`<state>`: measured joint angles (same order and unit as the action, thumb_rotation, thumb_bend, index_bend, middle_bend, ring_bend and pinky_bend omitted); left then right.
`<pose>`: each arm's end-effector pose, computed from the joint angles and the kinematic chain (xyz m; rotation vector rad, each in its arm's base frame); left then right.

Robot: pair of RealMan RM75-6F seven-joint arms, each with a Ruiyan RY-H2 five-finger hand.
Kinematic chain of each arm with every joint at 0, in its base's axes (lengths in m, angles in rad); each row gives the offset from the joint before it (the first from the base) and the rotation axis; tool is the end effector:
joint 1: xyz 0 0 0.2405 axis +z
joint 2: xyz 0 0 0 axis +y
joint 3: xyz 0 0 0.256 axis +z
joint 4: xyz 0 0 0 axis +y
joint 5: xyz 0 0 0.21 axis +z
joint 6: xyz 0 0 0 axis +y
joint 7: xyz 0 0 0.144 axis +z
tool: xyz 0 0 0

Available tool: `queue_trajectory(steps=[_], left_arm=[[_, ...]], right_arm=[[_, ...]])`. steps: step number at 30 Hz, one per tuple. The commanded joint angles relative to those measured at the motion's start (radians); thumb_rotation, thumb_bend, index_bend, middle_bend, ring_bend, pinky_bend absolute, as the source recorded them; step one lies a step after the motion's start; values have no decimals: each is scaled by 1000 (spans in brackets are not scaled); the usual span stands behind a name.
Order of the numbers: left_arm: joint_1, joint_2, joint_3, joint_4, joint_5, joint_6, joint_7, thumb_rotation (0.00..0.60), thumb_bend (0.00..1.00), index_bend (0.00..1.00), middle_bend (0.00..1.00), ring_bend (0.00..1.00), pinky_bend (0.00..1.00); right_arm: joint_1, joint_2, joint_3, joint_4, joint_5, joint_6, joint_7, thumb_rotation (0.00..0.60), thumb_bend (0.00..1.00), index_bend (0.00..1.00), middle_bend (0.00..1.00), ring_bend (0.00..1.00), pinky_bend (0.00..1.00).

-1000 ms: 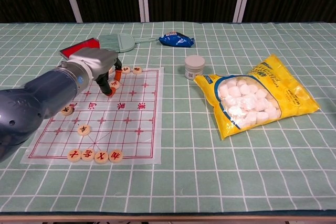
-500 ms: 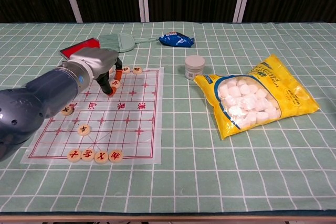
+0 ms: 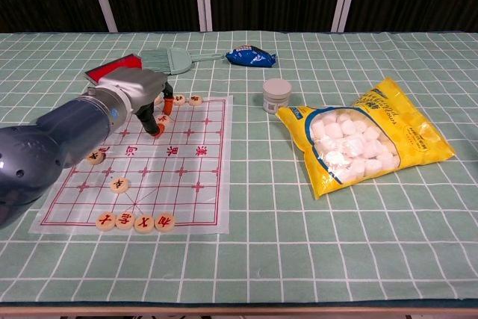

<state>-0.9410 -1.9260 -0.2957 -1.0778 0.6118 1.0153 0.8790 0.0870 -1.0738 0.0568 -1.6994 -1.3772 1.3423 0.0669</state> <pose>-0.1265 0.3888 -0.0905 -1.6976 -0.8496 -0.5382 -0.3193 -0.1797 0.1531 1.3131 -1.1417 0.8519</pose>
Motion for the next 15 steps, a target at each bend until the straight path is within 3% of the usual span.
queue_trajectory(steps=[1, 8, 15], left_arm=[[0, 1, 0, 1, 2, 0, -1, 600, 266, 354, 1000, 936, 1000], [4, 15, -3, -24, 9, 4, -9, 600, 253, 304, 1000, 930, 1000], [45, 110, -19, -215, 110, 114, -78, 600, 251, 290, 977, 889, 974]], right_arm=[[0, 0, 0, -1, 0, 0, 0, 600, 338, 0, 0, 0, 0], [-1, 1, 1, -1, 1, 1, 2, 600, 338, 0, 0, 0, 0], [-1, 2, 1, -2, -4, 4, 3, 600, 339, 0, 0, 0, 0]])
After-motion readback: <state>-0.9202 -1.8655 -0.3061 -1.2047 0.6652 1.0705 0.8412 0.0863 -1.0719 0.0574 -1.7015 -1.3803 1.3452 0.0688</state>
